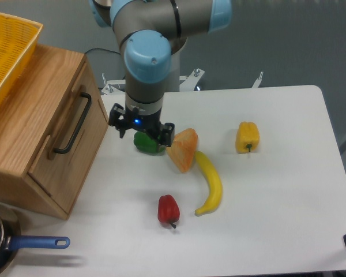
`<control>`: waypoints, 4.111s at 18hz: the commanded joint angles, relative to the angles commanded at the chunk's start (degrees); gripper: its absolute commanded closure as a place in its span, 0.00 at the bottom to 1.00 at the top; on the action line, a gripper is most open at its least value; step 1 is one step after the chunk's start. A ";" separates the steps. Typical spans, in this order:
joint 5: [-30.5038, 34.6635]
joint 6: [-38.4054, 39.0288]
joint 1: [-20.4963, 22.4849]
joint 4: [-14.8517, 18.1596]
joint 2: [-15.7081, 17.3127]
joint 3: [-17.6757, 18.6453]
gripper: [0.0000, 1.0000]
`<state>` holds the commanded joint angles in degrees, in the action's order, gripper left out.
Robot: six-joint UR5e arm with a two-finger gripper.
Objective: Slide the top drawer open
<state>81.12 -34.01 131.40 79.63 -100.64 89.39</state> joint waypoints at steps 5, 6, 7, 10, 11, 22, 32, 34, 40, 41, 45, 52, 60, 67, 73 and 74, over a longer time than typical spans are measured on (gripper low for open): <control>-2.28 0.09 -0.18 0.88 1.14 -0.35 0.00; -2.55 0.09 -0.44 1.31 1.40 -0.35 0.00; -2.64 0.09 -0.53 1.84 1.49 -0.35 0.00; -2.90 0.09 -0.70 2.20 1.58 -0.44 0.00; -3.25 0.09 -0.88 2.28 1.50 -0.44 0.00; -5.10 6.15 -4.22 2.72 1.67 -0.53 0.00; -5.63 8.43 -5.63 3.16 2.55 -0.44 0.00; -5.63 8.79 -5.63 3.16 2.37 -0.35 0.00; -5.54 8.79 -5.89 2.90 2.02 -0.35 0.00; -5.54 8.79 -5.89 2.90 1.94 -0.44 0.00; -5.45 8.79 -5.89 2.81 1.93 -0.35 0.00; -5.27 8.61 -5.98 2.73 1.85 0.35 0.00; -5.19 8.53 -6.33 2.64 1.67 0.35 0.00; -5.01 8.09 -6.24 2.29 0.44 -0.53 0.00; -3.87 7.82 -5.80 2.37 0.44 -1.05 0.00; -3.87 7.74 -5.72 2.37 0.44 -1.23 0.00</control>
<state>77.26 -26.28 125.68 82.00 -100.20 88.16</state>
